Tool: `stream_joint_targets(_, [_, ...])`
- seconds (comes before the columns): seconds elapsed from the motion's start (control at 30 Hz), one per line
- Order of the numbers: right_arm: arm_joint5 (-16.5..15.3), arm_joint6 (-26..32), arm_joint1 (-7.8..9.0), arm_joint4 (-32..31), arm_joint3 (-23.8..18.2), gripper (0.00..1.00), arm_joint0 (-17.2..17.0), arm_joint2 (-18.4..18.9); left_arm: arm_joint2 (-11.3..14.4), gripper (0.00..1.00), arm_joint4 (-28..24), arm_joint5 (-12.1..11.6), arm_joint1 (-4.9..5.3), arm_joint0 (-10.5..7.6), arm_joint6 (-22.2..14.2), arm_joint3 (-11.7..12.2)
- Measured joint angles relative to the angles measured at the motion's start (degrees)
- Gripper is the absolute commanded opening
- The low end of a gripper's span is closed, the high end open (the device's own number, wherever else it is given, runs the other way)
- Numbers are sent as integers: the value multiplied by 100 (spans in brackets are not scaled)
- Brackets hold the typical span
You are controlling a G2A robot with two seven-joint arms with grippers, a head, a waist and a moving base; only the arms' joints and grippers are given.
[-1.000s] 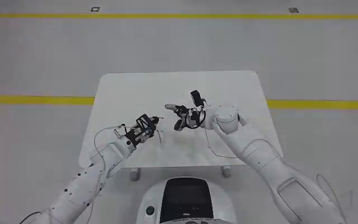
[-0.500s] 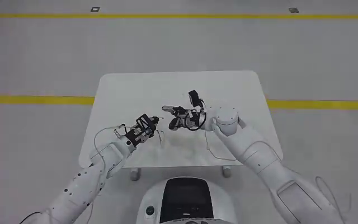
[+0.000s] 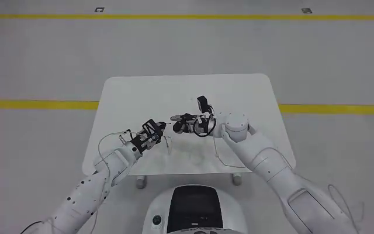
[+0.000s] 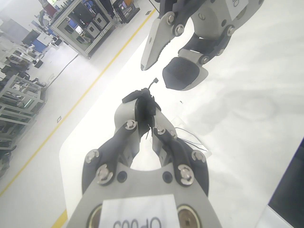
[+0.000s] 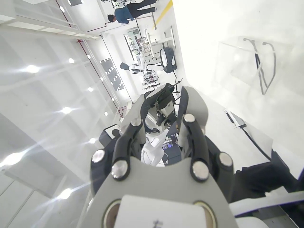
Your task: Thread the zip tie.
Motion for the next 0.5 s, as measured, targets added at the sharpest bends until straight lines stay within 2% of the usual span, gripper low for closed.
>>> stream_joint_targets(0.07, [-38, 15, -14, 36, 31, 24, 4, 3, 0, 0, 0, 0, 0, 0, 0, 0])
stream_joint_targets(0.13, [-75, 46, -30, 68, 72, 16, 18, 2, 0, 0, 0, 0, 0, 0, 0, 0])
stream_joint_targets(0.3, [-131, 103, -72, 103, 145, 9, 68, -17, 0, 0, 0, 0, 0, 0, 0, 0])
stream_joint_targets(0.5, [-188, 171, -123, 116, 246, 16, 124, -60, 0, 0, 0, 0, 0, 0, 0, 0])
